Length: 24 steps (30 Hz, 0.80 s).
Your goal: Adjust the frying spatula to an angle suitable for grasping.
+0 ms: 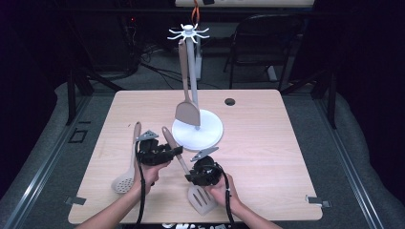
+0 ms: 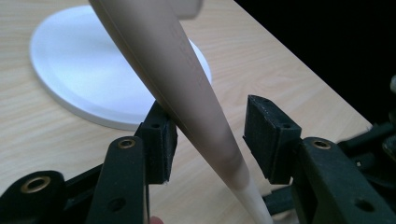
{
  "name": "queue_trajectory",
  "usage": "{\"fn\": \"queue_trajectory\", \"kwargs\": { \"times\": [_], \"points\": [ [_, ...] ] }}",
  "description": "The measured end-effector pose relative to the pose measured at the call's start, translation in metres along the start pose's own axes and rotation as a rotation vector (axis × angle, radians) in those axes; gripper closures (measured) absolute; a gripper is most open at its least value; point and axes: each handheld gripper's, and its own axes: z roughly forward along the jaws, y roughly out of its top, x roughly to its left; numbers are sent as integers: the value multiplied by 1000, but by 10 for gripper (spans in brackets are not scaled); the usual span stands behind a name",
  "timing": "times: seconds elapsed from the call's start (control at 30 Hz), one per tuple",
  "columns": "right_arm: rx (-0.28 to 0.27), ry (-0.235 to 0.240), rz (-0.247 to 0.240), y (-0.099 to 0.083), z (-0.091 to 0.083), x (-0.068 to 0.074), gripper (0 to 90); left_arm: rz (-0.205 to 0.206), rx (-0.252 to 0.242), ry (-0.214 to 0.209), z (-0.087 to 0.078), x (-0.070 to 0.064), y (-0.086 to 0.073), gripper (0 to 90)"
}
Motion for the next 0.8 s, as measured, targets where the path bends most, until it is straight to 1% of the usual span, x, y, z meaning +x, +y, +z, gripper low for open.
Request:
{"fn": "queue_trajectory", "kwargs": {
  "times": [0.1, 0.13, 0.17, 0.23, 0.3, 0.33, 0.4, 0.43, 0.5, 0.53, 0.57, 0.63, 0.7, 0.8],
  "points": [
    [-16, -10, 8, 0, -3, -2, 753, 41, 17, -3, 6, -9, -3, 564],
    [-16, -10, 8, 0, -3, -2, 753, 41, 17, -3, 6, -9, -3, 568],
    [-22, -19, 12, 1, -5, -3, 755, 53, 22, 0, 8, -12, -4, 573],
    [-30, -22, 22, 1, -6, -5, 756, 62, 33, 1, 11, -14, -6, 581],
    [-31, -29, 26, 1, -6, -5, 755, 60, 33, -2, 13, -15, -8, 598],
    [-34, -33, 26, 0, -6, -5, 755, 59, 31, 0, 13, -15, -9, 614],
    [-35, -36, 20, 1, -6, -5, 753, 43, 24, -8, 14, -14, -10, 638],
    [-35, -37, 17, 1, -6, -5, 751, 44, 21, -10, 14, -14, -10, 642],
    [-37, -41, 7, 1, -6, -5, 747, 33, 17, -15, 15, -13, -11, 649],
    [-35, -44, 7, 1, -6, -5, 746, 33, 17, -15, 15, -13, -11, 652],
    [-36, -42, 9, 1, -6, -5, 746, 18, 12, -20, 16, -13, -12, 655],
    [-39, -40, 14, 1, -7, -5, 745, 14, 7, -29, 16, -13, -12, 664],
    [-43, -45, 7, 2, -8, -4, 742, 3, -2, -50, 16, -12, -12, 674],
    [-50, -51, -2, 2, -10, -4, 737, -31, -8, -95, 15, -9, -9, 697]
  ]
}}
